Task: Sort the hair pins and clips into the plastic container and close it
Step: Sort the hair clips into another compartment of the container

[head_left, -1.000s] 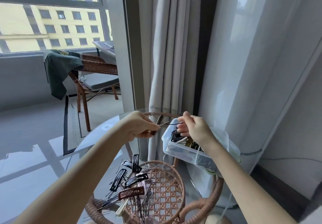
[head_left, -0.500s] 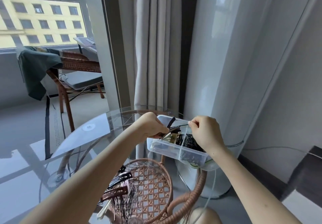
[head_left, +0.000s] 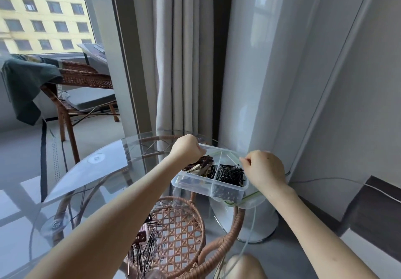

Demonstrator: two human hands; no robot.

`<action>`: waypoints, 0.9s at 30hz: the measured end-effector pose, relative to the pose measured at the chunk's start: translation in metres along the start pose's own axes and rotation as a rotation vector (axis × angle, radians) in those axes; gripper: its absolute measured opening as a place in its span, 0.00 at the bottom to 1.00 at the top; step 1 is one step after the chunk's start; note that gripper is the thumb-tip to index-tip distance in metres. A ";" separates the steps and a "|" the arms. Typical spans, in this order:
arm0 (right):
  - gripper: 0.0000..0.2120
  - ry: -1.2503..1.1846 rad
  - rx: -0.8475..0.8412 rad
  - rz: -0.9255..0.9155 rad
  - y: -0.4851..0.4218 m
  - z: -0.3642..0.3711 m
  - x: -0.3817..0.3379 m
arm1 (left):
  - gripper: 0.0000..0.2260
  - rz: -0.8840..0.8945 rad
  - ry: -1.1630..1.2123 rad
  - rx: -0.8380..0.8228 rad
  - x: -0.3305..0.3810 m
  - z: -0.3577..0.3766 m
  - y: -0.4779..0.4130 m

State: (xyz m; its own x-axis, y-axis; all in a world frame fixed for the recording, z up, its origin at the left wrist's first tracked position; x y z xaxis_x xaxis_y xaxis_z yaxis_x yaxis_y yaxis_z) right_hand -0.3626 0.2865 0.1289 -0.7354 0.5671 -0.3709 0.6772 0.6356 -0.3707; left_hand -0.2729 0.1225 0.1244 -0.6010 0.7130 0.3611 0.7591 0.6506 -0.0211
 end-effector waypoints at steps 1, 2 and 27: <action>0.18 -0.003 0.029 -0.033 0.003 -0.002 -0.007 | 0.12 0.003 0.022 0.025 -0.002 -0.005 0.002; 0.17 -0.040 0.069 -0.074 0.006 -0.006 -0.016 | 0.12 0.006 0.040 0.055 -0.005 -0.011 0.004; 0.20 -0.365 -0.756 -0.384 0.101 0.169 -0.225 | 0.21 -0.173 -0.056 -0.067 -0.209 0.020 0.161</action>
State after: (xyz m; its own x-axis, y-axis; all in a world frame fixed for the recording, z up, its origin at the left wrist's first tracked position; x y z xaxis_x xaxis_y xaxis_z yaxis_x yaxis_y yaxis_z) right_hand -0.1238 0.1343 0.0309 -0.7658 0.1275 -0.6303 0.0970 0.9918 0.0828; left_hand -0.0302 0.0831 0.0272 -0.7355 0.6066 0.3018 0.6570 0.7473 0.0993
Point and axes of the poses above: each hand's wrist, its own y-axis away from the middle knuckle, its own z-axis out of the palm, x = y × z, the point moved 10 cm from there along -y, towards the middle knuckle, and after that the axes turned 10 degrees about -y, right-handed, at the moved point
